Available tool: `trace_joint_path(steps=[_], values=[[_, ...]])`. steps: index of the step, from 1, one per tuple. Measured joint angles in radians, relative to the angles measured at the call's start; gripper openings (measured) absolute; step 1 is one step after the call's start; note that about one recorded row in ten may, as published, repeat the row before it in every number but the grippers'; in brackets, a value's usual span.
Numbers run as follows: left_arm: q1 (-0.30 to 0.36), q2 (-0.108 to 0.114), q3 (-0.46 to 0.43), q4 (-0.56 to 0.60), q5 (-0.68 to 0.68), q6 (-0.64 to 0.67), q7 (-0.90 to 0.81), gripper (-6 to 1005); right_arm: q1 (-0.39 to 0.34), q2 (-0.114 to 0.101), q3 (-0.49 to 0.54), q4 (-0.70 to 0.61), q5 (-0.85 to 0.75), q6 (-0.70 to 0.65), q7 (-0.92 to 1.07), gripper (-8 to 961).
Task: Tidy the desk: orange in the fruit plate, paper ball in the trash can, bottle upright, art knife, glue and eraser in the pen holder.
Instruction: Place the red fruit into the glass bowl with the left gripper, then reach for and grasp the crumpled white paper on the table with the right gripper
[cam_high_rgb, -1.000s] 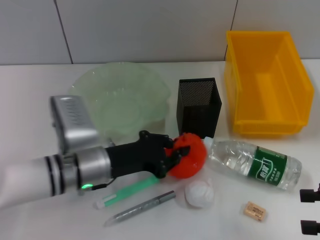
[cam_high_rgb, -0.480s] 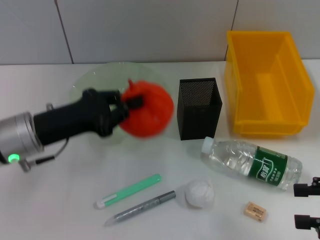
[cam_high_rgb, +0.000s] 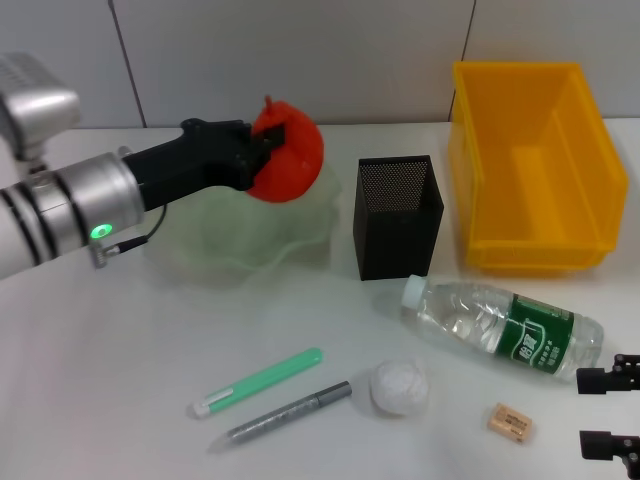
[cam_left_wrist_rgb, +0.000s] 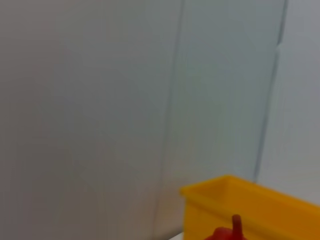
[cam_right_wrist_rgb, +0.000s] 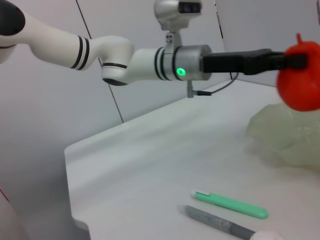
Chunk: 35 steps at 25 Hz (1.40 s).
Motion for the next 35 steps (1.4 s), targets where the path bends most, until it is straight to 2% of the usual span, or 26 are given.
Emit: trace_joint_path(steps=[1,3,5,10,18,24,27,28,29,30,31,32,33,34,35], values=[[0.0,0.0,0.0,0.0,0.0,0.0,0.0,64,0.0,0.0,0.0,0.003,0.0,0.001,-0.001,712],[-0.03,0.0,0.001,-0.042,-0.009,-0.1,0.034,81,0.001,0.0,0.0,0.012,-0.001,0.002,-0.004,713],[-0.04,0.0,0.002,-0.06,-0.016,-0.138,0.066,98,0.001,0.0,0.0,0.014,-0.001,0.002,-0.004,714],[-0.043,-0.001,0.001,-0.071,-0.028,-0.158,0.092,142,0.001,0.0,0.0,0.016,-0.002,0.002,-0.005,716],[-0.008,0.002,0.005,-0.067,-0.059,-0.163,0.096,211,0.003,0.0,0.0,0.016,-0.002,0.003,-0.006,719],[0.007,0.004,0.004,-0.063,-0.059,-0.153,0.101,454,0.012,0.0,0.001,0.017,-0.002,0.003,-0.006,721],[0.025,0.009,0.011,-0.052,-0.054,-0.083,0.101,592,0.015,0.0,0.006,0.012,0.001,0.003,0.003,722],[0.054,0.011,0.03,-0.016,-0.053,0.022,0.098,638,0.017,0.0,0.008,-0.01,0.004,0.002,0.023,722],[0.054,0.011,0.03,-0.016,-0.053,0.022,0.098,691,0.017,0.0,0.008,-0.01,0.004,0.002,0.023,723],[0.094,0.012,0.061,0.038,-0.055,0.137,0.094,744,0.025,0.0,0.006,-0.053,0.003,0.0,0.074,723],[0.094,0.012,0.061,0.038,-0.055,0.137,0.094,797,0.025,0.0,0.006,-0.053,0.003,0.0,0.074,724],[0.115,0.012,0.076,0.066,-0.056,0.197,0.091,850,0.032,0.0,-0.001,-0.088,0.0,-0.003,0.113,724],[0.162,0.013,0.106,0.122,-0.057,0.309,0.084,850,0.044,-0.002,-0.018,-0.166,-0.004,-0.007,0.194,724],[0.162,0.013,0.106,0.122,-0.057,0.309,0.084,850,0.044,-0.002,-0.018,-0.166,-0.004,-0.007,0.194,725],[0.189,0.014,0.121,0.149,-0.057,0.361,0.08,850,0.05,-0.002,-0.028,-0.206,-0.006,-0.008,0.232,725]])
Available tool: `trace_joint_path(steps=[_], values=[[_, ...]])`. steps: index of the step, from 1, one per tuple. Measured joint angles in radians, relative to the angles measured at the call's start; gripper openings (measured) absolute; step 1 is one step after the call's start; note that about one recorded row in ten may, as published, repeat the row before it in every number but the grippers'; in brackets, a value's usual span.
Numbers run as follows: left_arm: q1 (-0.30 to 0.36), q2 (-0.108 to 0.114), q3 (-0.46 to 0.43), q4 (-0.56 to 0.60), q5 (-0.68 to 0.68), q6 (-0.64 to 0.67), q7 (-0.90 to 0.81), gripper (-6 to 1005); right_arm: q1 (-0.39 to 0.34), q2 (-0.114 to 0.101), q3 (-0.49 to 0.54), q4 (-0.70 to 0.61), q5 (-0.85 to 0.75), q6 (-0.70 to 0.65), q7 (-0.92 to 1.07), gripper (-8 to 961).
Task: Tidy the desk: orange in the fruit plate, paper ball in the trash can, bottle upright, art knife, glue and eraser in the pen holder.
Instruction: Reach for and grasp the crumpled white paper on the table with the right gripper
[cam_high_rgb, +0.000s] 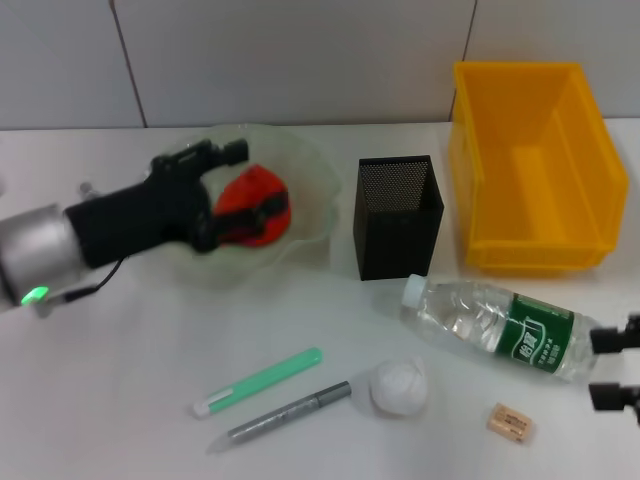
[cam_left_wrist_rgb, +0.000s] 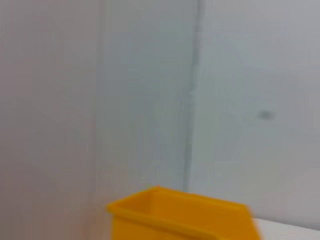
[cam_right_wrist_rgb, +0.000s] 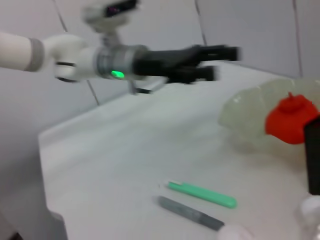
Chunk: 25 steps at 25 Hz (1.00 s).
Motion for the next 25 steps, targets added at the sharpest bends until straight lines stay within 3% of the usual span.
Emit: trace_joint_path(steps=[3,6,8,9,11,12,13,14,19,22,23,25], values=[[0.059,0.004,0.03,0.046,0.003,0.116,-0.002,850,0.036,-0.004,-0.08,-0.18,-0.023,-0.003,0.206,726],[0.106,0.01,0.068,0.075,0.005,0.198,-0.002,849,0.069,-0.01,-0.14,-0.262,-0.055,-0.003,0.309,727],[0.139,0.024,0.129,0.082,0.007,0.243,-0.015,849,0.143,-0.022,-0.265,-0.331,-0.122,-0.008,0.451,728],[0.139,0.024,0.129,0.082,0.007,0.243,-0.015,849,0.143,-0.022,-0.265,-0.331,-0.122,-0.008,0.451,729],[0.151,0.037,0.179,0.083,0.007,0.26,-0.04,849,0.226,-0.039,-0.381,-0.319,-0.179,-0.024,0.553,729],[0.151,0.037,0.179,0.083,0.007,0.26,-0.04,849,0.226,-0.039,-0.381,-0.319,-0.179,-0.024,0.553,730],[0.162,0.054,0.228,0.081,0.009,0.278,-0.073,849,0.292,-0.042,-0.447,-0.289,-0.233,-0.025,0.618,730],[0.162,0.054,0.228,0.081,0.009,0.278,-0.073,849,0.292,-0.042,-0.447,-0.289,-0.233,-0.025,0.618,730],[0.185,0.056,0.234,0.08,0.014,0.279,-0.083,848,0.431,0.005,-0.546,-0.202,-0.398,0.02,0.66,732],[0.192,0.051,0.235,0.078,0.016,0.27,-0.087,848,0.449,0.008,-0.641,-0.151,-0.416,0.105,0.689,734],[0.193,0.051,0.236,0.076,0.017,0.269,-0.088,847,0.453,0.008,-0.729,-0.114,-0.416,0.175,0.712,734],[0.193,0.05,0.236,0.076,0.018,0.266,-0.091,847,0.454,0.008,-0.767,-0.097,-0.416,0.207,0.722,735]])
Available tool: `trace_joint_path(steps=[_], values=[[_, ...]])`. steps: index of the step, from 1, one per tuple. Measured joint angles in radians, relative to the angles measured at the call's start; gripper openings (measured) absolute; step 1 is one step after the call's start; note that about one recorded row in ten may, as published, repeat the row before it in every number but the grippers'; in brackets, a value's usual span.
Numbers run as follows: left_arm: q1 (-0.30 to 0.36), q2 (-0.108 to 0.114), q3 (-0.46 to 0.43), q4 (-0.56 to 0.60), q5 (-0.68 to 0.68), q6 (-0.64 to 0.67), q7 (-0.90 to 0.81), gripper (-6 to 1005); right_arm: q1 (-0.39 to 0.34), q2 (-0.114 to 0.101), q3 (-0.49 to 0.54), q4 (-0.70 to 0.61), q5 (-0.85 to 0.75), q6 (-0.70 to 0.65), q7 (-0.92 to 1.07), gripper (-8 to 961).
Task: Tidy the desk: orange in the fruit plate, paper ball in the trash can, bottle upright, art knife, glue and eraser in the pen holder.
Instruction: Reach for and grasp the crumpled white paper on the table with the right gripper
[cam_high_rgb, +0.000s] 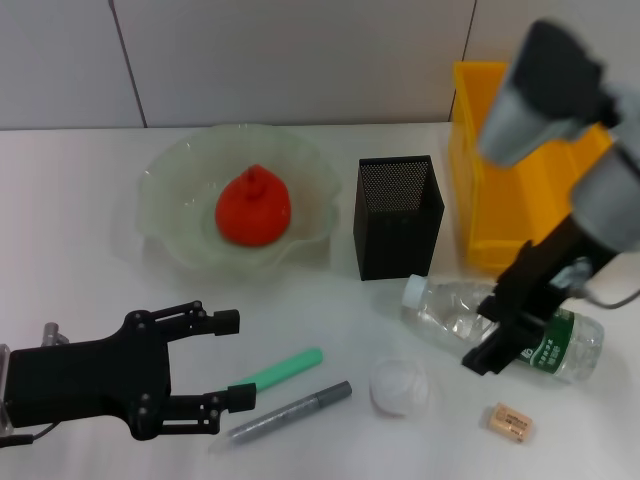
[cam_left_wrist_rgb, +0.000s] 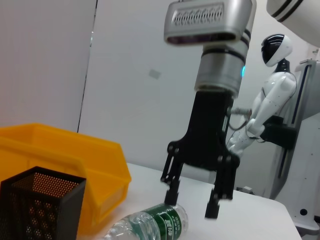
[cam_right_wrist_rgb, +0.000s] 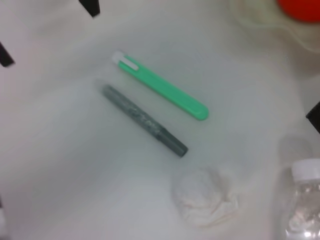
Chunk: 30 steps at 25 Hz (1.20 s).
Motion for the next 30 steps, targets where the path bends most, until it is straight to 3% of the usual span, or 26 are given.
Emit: trace_joint_path(steps=[3,6,13,17,22,30], values=[[0.001,-0.001,0.0,0.0,0.0,-0.005,-0.001,847,0.008,0.001,-0.143,0.069,-0.005,0.112,0.041,736],[0.002,-0.001,0.0,0.0,0.001,-0.006,-0.001,847,0.023,0.005,-0.204,0.113,0.003,0.16,0.056,737],[0.004,-0.001,-0.001,-0.001,0.003,-0.033,-0.001,847,0.037,0.007,-0.285,0.139,0.033,0.228,0.082,818],[0.004,-0.004,0.001,-0.001,0.003,-0.05,-0.002,847,0.039,0.007,-0.323,0.147,0.037,0.263,0.089,800],[0.004,-0.005,0.001,-0.002,0.004,-0.056,-0.002,846,0.053,0.008,-0.443,0.19,0.061,0.346,0.108,777],[0.004,-0.006,0.001,-0.002,0.004,-0.064,-0.002,846,0.069,0.01,-0.519,0.235,0.079,0.419,0.126,741]])
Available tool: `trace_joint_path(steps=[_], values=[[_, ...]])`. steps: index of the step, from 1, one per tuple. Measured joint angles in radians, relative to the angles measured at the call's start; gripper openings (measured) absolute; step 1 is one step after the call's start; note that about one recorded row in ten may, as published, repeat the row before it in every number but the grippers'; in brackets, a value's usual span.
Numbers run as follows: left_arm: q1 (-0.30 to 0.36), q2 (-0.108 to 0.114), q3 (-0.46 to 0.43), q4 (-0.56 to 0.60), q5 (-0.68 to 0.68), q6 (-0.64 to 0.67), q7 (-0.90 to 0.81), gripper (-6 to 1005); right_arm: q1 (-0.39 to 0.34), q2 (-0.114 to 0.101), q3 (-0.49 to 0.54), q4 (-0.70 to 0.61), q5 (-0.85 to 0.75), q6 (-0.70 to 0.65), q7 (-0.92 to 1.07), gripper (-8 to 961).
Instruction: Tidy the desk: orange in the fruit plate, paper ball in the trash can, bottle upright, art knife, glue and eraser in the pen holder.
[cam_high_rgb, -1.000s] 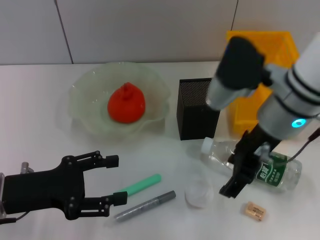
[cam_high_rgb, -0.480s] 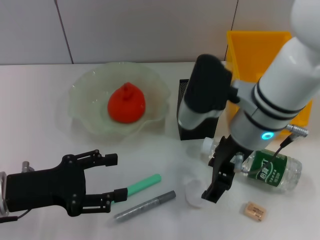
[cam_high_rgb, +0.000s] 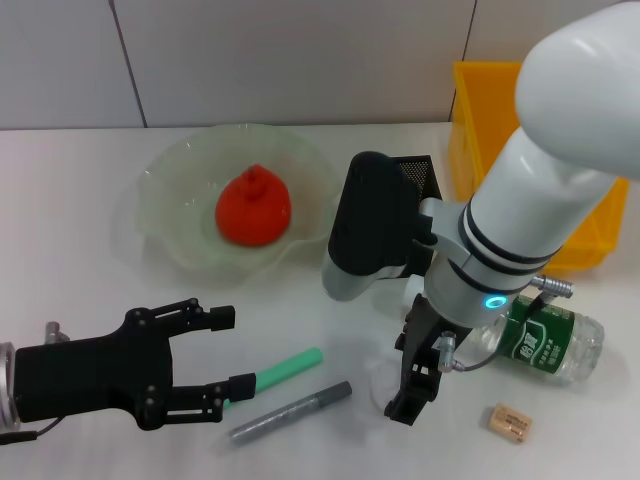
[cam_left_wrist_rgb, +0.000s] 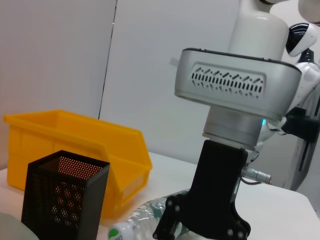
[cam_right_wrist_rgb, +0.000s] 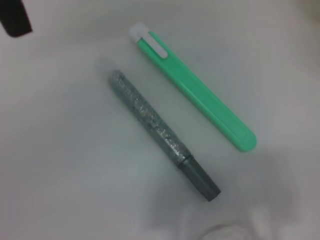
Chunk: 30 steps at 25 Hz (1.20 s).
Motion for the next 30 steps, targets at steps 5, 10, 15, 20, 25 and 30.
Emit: trace_joint_path(steps=[5,10,15,20,25,30], values=[[0.003,-0.004,0.0,0.0,0.0,-0.013,0.0,846,0.014,0.0,-0.033,0.037,0.0,0.026,0.011,719],[0.006,-0.005,0.0,0.0,0.0,-0.024,0.0,846,0.015,0.0,-0.047,0.036,0.0,0.035,0.013,696],[0.006,-0.006,0.0,0.0,0.0,-0.036,0.0,846,0.011,0.0,-0.057,0.026,0.0,0.032,0.01,674],[0.011,-0.008,0.0,0.0,0.0,-0.044,0.005,847,-0.005,-0.004,-0.04,-0.045,-0.011,-0.017,0.018,583],[0.012,-0.009,0.0,0.0,0.0,-0.045,0.01,846,-0.056,-0.008,0.096,-0.258,-0.102,-0.172,0.027,559],[0.014,-0.01,-0.001,0.0,0.0,-0.048,0.011,846,-0.105,-0.008,0.202,-0.495,-0.225,-0.267,0.036,578]])
